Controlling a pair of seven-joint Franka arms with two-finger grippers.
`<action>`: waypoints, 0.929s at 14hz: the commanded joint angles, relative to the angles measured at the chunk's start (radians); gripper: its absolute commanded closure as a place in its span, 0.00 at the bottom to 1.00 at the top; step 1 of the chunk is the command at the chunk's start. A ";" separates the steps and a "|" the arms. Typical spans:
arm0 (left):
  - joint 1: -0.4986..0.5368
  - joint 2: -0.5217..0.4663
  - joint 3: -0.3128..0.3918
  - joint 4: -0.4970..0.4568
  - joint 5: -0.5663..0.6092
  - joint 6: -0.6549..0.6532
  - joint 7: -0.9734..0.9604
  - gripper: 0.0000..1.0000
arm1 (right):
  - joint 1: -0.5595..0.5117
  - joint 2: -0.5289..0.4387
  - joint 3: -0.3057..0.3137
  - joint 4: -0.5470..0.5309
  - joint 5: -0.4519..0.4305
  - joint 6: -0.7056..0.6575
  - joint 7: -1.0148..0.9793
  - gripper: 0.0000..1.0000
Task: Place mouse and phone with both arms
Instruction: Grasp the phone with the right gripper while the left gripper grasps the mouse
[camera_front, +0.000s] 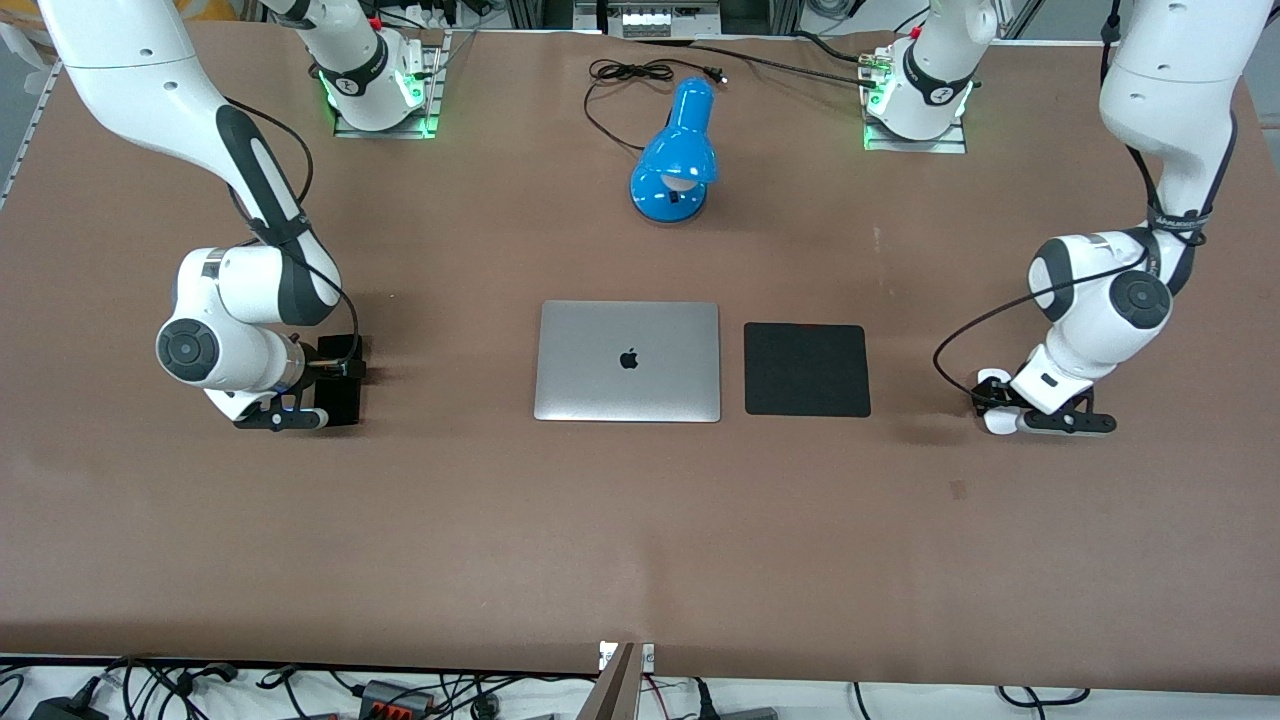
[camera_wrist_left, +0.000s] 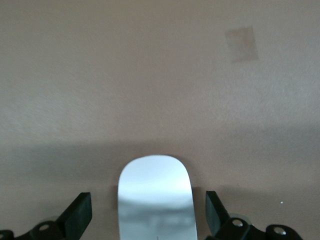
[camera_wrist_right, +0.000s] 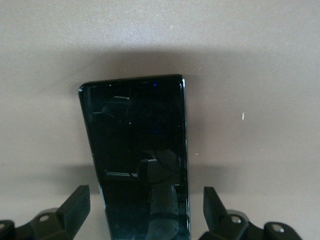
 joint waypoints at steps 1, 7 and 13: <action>0.005 -0.006 -0.006 -0.018 -0.009 0.026 0.030 0.11 | -0.007 -0.020 0.004 -0.047 0.004 0.045 0.000 0.00; 0.005 -0.026 -0.006 -0.009 -0.009 0.020 0.030 0.67 | -0.007 -0.018 0.004 -0.047 0.004 0.053 -0.006 0.46; -0.024 -0.136 -0.040 0.208 -0.009 -0.378 0.025 0.64 | 0.094 0.000 0.012 0.044 0.009 0.039 0.072 0.85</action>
